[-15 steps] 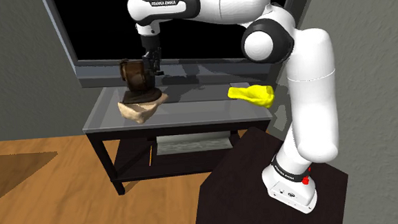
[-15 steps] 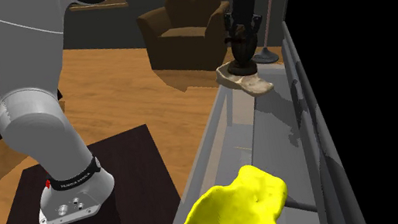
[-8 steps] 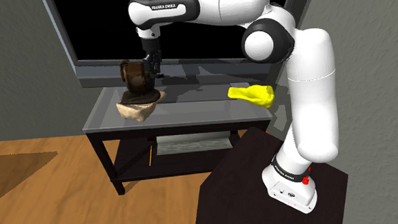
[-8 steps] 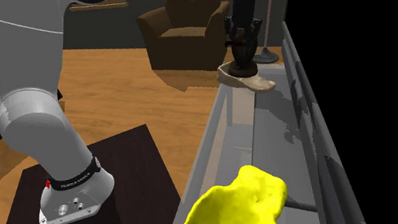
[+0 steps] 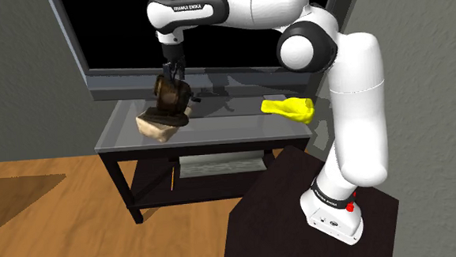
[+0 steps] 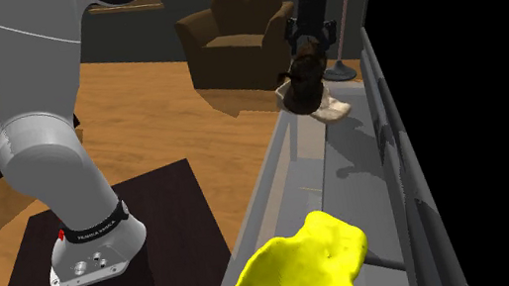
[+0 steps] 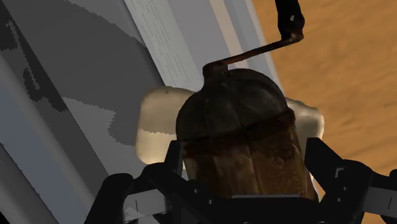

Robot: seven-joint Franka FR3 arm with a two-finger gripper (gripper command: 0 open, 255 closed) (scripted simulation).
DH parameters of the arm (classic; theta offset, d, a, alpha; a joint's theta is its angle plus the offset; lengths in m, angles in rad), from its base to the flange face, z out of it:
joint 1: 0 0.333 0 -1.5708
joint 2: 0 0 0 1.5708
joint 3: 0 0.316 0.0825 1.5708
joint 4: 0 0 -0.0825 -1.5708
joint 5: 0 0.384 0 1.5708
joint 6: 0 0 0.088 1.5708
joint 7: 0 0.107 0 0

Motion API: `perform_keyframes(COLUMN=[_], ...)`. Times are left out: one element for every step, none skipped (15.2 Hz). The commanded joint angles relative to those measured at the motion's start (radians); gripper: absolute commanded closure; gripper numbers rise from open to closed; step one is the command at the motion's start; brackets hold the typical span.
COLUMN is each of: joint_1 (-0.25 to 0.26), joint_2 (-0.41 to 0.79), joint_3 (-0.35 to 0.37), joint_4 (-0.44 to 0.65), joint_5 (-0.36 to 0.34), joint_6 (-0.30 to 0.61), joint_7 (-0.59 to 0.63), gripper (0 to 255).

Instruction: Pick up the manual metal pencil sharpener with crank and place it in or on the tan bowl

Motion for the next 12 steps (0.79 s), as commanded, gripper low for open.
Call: perform_keyframes(joint_1=[-0.003, -0.006, -0.009, -0.012, -0.012, -0.012, -0.012, -0.012, -0.012, -0.012, -0.012, -0.012], joint_2=[0.005, 0.012, 0.022, 0.033, 0.033, 0.033, 0.033, 0.033, 0.033, 0.033, 0.033, 0.033], joint_3=[0.0, 0.0, -0.001, -0.001, 0.0, 0.0, 0.0, 0.0, 0.0, 0.0, 0.0, 0.0], joint_4=[0.041, 0.086, 0.136, 0.179, 0.179, 0.179, 0.179, 0.179, 0.179, 0.179, 0.179, 0.179], joint_5=[0.0, 0.001, 0.002, 0.003, 0.003, 0.003, 0.003, 0.003, 0.003, 0.003, 0.003, 0.003], joint_6=[-0.036, -0.074, -0.113, -0.146, -0.146, -0.146, -0.146, -0.146, -0.146, -0.146, -0.146, -0.146], joint_7=[0.001, 0.001, 0.002, 0.003, 0.003, 0.003, 0.003, 0.003, 0.003, 0.003, 0.003, 0.003], gripper=[0, 0, 0, 0, 0, 0, 0, 0, 0, 0, 0, 0])
